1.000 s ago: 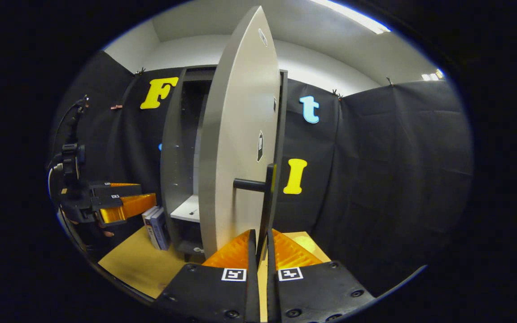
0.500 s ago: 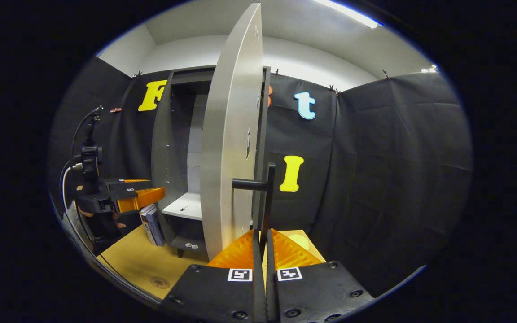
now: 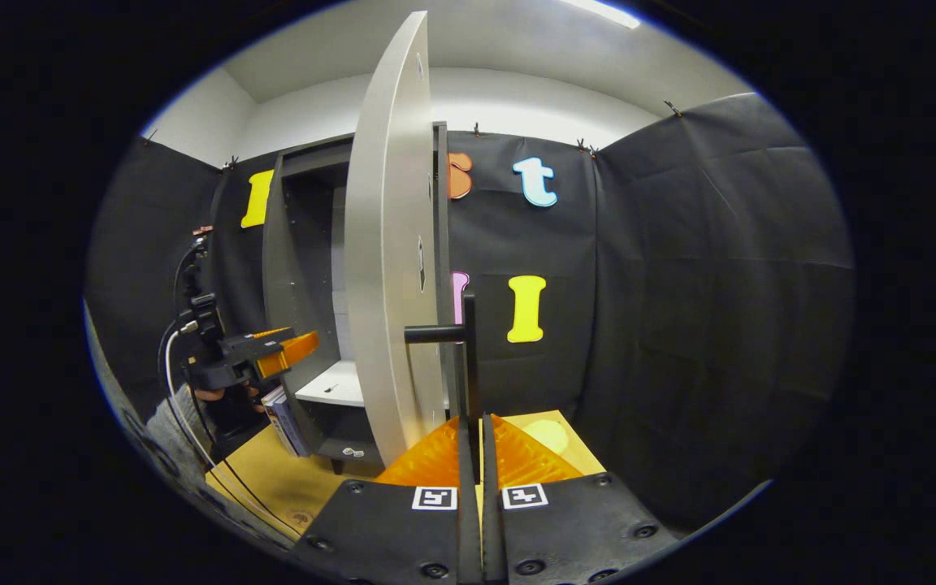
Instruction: Open the cabinet door with the right hand, grasp the bottle in the cabinet with the left hand and place it on the coaster, then close the cabinet door with the right hand.
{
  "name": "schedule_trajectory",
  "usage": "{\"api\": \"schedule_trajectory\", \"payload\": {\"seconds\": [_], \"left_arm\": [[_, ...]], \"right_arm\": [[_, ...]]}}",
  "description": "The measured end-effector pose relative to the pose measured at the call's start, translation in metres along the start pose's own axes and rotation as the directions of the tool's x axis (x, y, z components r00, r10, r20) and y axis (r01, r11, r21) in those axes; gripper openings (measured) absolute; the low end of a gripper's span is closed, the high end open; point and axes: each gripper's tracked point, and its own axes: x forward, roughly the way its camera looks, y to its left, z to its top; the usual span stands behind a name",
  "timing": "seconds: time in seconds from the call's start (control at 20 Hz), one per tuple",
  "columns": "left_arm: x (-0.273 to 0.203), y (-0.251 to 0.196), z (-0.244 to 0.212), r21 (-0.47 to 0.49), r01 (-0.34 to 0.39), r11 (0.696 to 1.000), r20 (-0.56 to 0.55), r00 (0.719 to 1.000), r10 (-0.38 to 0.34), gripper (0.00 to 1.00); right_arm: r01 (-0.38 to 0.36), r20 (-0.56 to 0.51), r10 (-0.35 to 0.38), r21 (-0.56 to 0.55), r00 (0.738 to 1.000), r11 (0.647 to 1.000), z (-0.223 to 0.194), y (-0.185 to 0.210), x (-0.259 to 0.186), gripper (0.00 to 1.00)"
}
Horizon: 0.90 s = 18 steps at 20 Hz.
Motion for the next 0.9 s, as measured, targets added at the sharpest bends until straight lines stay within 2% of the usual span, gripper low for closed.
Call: {"api": "schedule_trajectory", "payload": {"seconds": [0.1,0.25,0.35,0.45,0.5,0.6,0.75,0.8,0.85,0.9], "left_arm": [[0.016,0.003,-0.004,0.038,-0.018,0.999,-0.011,1.000,0.018,0.86],[0.042,0.001,-0.027,0.024,-0.002,1.000,-0.058,0.998,0.004,0.85],[0.057,0.005,-0.036,0.017,-0.003,1.000,-0.078,0.997,0.004,0.87],[0.074,0.019,-0.040,0.055,-0.030,0.998,-0.087,0.996,0.035,0.89],[0.083,0.024,-0.042,0.071,-0.040,0.997,-0.087,0.995,0.046,0.92],[0.104,0.029,-0.055,0.078,-0.045,0.996,-0.100,0.994,0.052,0.89],[0.126,0.032,-0.073,0.059,-0.036,0.998,-0.139,0.989,0.044,0.92],[0.133,0.031,-0.076,0.052,-0.033,0.998,-0.142,0.989,0.041,0.89],[0.141,0.032,-0.078,0.047,-0.033,0.998,-0.144,0.989,0.040,0.89],[0.148,0.033,-0.079,0.046,-0.038,0.998,-0.145,0.988,0.044,0.89]], "right_arm": [[-0.008,0.022,0.009,-0.028,1.000,1.000,0.007,0.001,-0.009,0.10],[0.009,0.042,-0.008,-0.013,0.999,1.000,0.009,-0.009,-0.022,0.06],[0.069,0.053,-0.068,-0.014,0.996,0.998,0.007,-0.030,-0.032,0.05],[0.160,0.068,-0.158,-0.020,0.985,0.987,0.007,-0.058,-0.041,0.05],[0.217,0.073,-0.214,-0.032,0.974,0.976,0.004,-0.074,-0.043,0.05],[0.329,0.067,-0.325,-0.057,0.943,0.943,-0.003,-0.105,-0.042,0.05],[0.420,0.087,-0.413,-0.086,0.907,0.903,0.003,-0.128,-0.040,0.04],[0.432,0.102,-0.422,-0.095,0.901,0.897,0.004,-0.134,-0.034,0.25],[0.458,0.118,-0.446,-0.103,0.887,0.883,0.007,-0.142,-0.033,0.28],[0.484,0.127,-0.471,-0.107,0.873,0.868,0.006,-0.153,-0.031,0.50]]}}
